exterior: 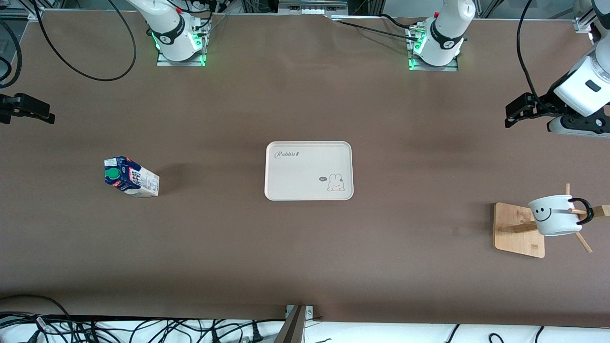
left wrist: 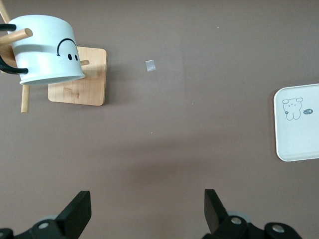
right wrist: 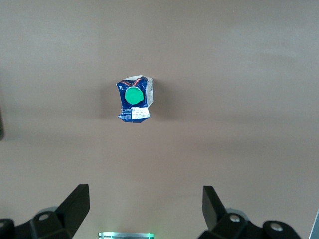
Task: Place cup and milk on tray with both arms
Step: 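Move the right gripper toward the milk carton while the left gripper approaches the mug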
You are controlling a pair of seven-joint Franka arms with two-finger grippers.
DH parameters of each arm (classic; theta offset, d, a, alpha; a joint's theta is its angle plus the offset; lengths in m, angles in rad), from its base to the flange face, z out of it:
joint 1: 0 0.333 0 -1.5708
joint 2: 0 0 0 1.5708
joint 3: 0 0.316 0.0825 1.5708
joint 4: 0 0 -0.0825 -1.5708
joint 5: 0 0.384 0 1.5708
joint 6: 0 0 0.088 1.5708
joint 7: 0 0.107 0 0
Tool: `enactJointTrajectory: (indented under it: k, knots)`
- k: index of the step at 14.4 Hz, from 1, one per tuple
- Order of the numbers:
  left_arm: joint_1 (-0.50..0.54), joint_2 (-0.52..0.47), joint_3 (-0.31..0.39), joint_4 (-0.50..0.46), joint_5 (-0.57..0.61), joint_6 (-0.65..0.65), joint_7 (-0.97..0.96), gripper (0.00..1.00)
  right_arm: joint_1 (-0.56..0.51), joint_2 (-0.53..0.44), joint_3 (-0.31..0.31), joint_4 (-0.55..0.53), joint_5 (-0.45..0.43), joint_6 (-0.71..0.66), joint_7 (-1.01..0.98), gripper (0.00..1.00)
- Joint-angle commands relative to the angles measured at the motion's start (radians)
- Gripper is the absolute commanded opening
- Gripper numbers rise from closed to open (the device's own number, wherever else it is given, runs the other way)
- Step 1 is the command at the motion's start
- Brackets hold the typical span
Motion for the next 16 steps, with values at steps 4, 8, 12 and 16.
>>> enactJointTrajectory:
  k: [4,8,12,16]
  knots:
    - [0.000,0.015,-0.001,0.032,0.013,-0.014,0.012,1.00,0.000,0.012,0.003,0.035,-0.001,-0.026,0.020,1.00]
    - [0.003,0.015,-0.001,0.032,-0.001,-0.008,0.002,1.00,0.000,0.012,0.003,0.035,-0.001,-0.019,0.021,1.00]
    - [0.000,0.038,0.001,0.057,0.003,-0.002,0.004,1.00,0.003,0.012,0.003,0.035,-0.001,-0.019,0.021,1.00]
    - [-0.004,0.040,-0.001,0.060,-0.001,-0.006,0.005,1.00,0.008,0.013,0.003,0.034,-0.001,-0.024,0.024,1.00]
